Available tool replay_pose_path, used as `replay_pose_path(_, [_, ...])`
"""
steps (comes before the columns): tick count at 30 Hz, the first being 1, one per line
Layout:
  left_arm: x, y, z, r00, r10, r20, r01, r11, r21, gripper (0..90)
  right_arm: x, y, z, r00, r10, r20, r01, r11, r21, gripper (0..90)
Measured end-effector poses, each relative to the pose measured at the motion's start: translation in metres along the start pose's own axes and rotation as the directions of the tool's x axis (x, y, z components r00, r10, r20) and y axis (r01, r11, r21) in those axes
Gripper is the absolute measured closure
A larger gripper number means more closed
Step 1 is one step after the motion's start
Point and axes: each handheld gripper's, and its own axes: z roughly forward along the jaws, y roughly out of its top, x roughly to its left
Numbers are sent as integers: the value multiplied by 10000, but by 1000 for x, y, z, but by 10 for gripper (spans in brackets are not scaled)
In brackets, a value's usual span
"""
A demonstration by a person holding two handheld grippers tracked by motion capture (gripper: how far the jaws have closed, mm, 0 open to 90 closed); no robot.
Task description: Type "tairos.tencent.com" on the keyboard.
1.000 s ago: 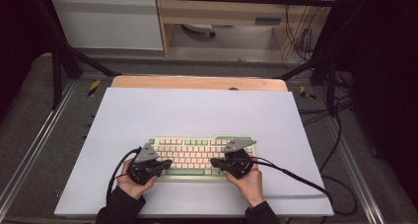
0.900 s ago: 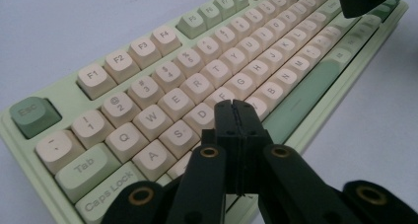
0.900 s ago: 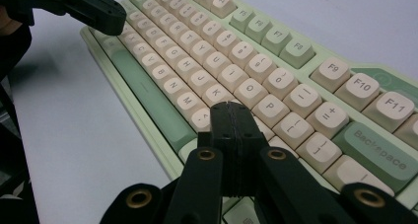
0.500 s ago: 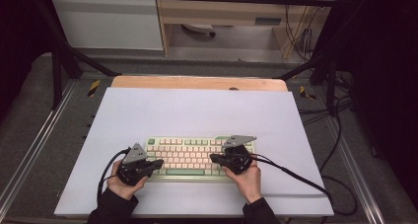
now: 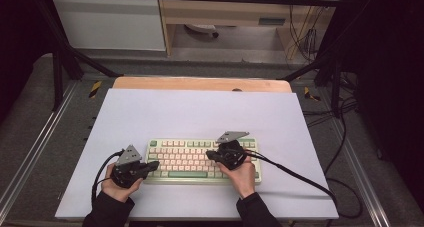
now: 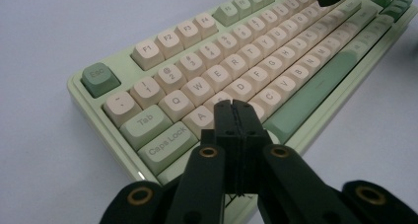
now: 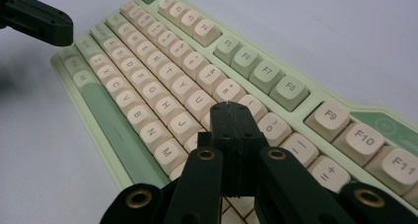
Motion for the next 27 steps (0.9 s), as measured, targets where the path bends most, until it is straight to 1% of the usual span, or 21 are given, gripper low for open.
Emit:
replay_pose_path(3, [1, -1, -2, 10000, -10, -25, 10, 10000, -24, 899, 0, 2, 5, 10000, -24, 33, 24, 10000, 59, 900])
replay_pose_path(7, [2, -1, -2, 10000, -32, -50, 32, 10000, -19, 899, -1, 0, 10, 9999, 71, 73, -72, 9998, 198, 900])
replay_pose_path(9, [3, -1, -1, 10000, -25, -46, 25, 10000, -9, 899, -2, 0, 12, 10000, 19, 89, -22, 9997, 263, 900])
replay_pose_path(13, [3, -1, -2, 10000, -19, -76, 19, 10000, -8, 899, -3, -2, 15, 9997, 52, 254, -62, 9991, 419, 900])
replay_pose_path(14, [3, -2, -2, 10000, -22, -77, 22, 10000, -17, 899, -3, -2, 17, 9996, -7, 294, -7, 9989, 467, 900])
replay_pose_path(15, [3, -2, -2, 10000, -23, -75, 23, 10000, -17, 899, -3, -3, 17, 9997, 6, 240, -17, 9989, 462, 900])
replay_pose_path(16, [3, -2, -2, 10000, -18, -76, 18, 10000, -21, 899, -3, -3, 19, 9996, -39, 271, 28, 9991, 419, 900])
replay_pose_path(17, [3, -2, -2, 10000, -15, -75, 15, 10000, -16, 899, -3, -4, 20, 9995, -75, 311, 59, 9988, 492, 900])
replay_pose_path(18, [3, -2, -1, 10000, -7, -77, 7, 10000, -10, 899, -2, -5, 20, 9996, -38, 287, 26, 9990, 437, 900])
replay_pose_path(19, [3, -2, -1, 10000, -5, -74, 5, 10000, -3, 899, -2, -5, 20, 9995, -117, 302, 103, 9990, 444, 900])
replay_pose_path(22, [3, -2, -1, 10000, -9, -94, 9, 10000, 1, 899, -2, -4, 18, 9995, -119, 285, 106, 9989, 452, 900])
replay_pose_path(26, [4, -2, -2, 9999, -38, -109, 37, 10000, -31, 899, 0, -1, 11, 9998, -88, 173, 84, 9997, 224, 900])
replay_pose_path(27, [4, -2, -2, 9999, -37, -113, 36, 10000, -33, 898, 0, -1, 9, 9997, -188, 155, 185, 9997, 177, 900])
